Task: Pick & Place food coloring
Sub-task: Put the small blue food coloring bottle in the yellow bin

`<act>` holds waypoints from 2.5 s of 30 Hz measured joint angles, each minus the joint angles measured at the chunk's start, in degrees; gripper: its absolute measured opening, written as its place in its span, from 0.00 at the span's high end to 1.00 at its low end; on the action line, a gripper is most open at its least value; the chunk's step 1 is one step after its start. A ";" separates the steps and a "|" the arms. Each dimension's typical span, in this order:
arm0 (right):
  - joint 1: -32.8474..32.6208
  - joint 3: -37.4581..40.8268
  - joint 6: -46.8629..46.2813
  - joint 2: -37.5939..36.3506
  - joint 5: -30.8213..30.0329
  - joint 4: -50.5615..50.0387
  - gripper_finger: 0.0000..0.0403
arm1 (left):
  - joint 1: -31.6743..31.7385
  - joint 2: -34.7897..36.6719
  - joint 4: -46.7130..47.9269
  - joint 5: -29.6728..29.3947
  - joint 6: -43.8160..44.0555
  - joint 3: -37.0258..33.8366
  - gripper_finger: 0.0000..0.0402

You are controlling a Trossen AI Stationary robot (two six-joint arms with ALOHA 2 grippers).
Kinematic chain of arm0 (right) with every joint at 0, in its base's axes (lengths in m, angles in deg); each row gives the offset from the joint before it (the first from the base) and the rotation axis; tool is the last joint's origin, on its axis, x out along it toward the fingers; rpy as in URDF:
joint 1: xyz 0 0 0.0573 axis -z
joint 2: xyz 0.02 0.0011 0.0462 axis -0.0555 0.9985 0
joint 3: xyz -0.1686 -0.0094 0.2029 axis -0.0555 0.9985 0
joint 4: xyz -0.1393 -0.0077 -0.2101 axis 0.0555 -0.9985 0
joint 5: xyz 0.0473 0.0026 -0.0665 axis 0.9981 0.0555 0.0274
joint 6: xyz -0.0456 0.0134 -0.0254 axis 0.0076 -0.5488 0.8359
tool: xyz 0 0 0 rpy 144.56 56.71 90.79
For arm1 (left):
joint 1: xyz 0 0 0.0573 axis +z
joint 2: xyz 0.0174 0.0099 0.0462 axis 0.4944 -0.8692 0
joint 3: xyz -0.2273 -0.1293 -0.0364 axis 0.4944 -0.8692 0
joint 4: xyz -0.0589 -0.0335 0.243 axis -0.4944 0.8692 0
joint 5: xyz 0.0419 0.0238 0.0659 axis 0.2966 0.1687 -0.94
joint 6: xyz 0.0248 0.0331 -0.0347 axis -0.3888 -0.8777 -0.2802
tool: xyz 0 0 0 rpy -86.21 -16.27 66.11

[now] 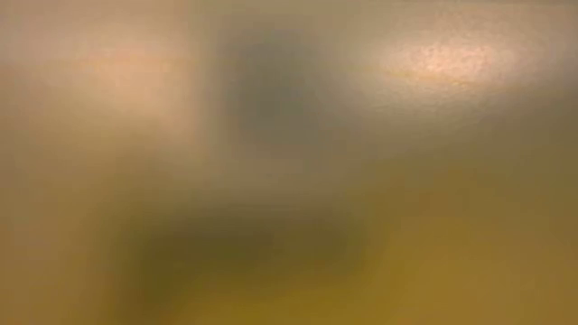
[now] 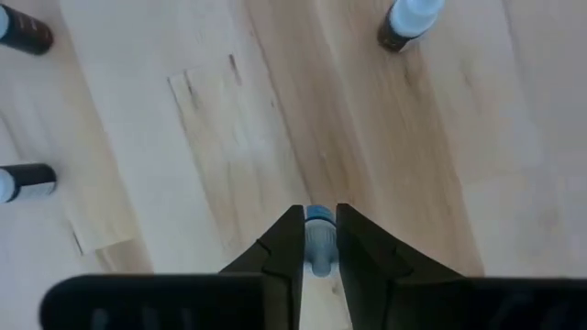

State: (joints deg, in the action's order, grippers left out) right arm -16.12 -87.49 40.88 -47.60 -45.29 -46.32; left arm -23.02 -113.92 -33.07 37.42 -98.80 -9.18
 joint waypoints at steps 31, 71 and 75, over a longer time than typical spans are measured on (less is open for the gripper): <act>-0.01 0.00 0.00 0.01 0.01 0.00 0.66 | 0.04 -0.09 -2.28 -1.76 -0.49 -3.81 0.73; 0.01 0.01 0.00 0.00 0.01 0.00 0.66 | -1.25 -2.32 -0.43 -4.97 3.60 -3.53 0.70; -0.01 0.00 0.00 0.00 0.01 -0.01 0.66 | -1.27 -2.32 -0.10 -4.96 4.27 -3.53 0.73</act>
State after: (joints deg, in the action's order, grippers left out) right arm -16.13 -87.49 40.88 -47.60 -45.28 -46.33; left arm -24.29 -116.24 -33.17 32.46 -94.53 -12.71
